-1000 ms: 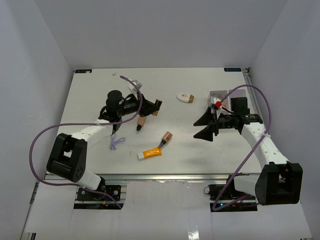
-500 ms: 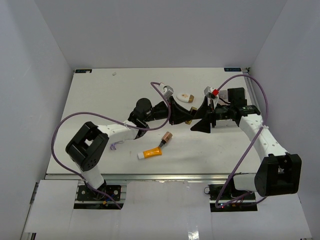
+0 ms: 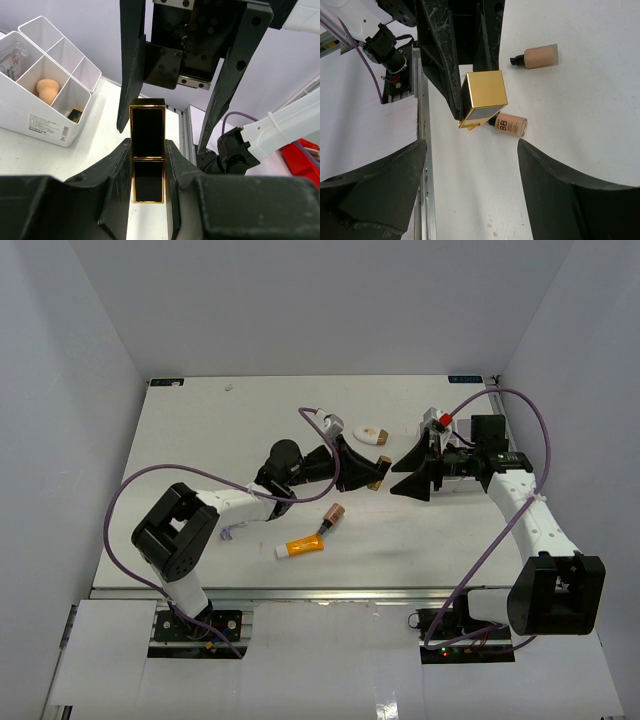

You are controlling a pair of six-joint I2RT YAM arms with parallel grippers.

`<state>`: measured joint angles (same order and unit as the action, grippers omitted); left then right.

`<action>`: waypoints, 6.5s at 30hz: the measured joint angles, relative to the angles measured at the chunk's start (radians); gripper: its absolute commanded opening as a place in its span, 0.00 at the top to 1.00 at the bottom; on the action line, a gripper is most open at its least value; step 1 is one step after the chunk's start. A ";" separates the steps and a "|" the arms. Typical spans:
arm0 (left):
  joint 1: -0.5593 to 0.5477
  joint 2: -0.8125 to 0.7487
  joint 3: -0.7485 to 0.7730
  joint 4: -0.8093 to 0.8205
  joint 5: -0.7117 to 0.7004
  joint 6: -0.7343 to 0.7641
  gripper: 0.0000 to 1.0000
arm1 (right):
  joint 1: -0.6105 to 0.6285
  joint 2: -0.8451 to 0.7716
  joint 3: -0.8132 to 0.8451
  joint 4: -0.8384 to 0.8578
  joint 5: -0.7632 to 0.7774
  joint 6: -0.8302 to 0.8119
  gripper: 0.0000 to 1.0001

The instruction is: Organize the makeup

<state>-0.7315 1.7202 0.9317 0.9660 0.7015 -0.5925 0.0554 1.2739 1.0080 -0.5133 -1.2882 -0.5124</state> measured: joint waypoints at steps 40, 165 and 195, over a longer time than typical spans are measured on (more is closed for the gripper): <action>-0.027 0.019 0.013 0.053 0.054 -0.062 0.89 | 0.034 0.041 0.040 0.218 -0.133 0.158 0.70; 0.129 -0.376 -0.016 -1.215 -0.568 0.541 0.02 | 0.372 -0.012 -0.089 -0.235 0.461 -0.898 0.14; 0.449 -0.589 -0.102 -1.138 -0.526 0.354 0.02 | 0.686 0.579 0.266 -0.126 0.864 -1.034 0.27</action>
<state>-0.2828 1.1309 0.8299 -0.1718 0.1758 -0.2382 0.7414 1.8526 1.2743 -0.6389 -0.4238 -1.5463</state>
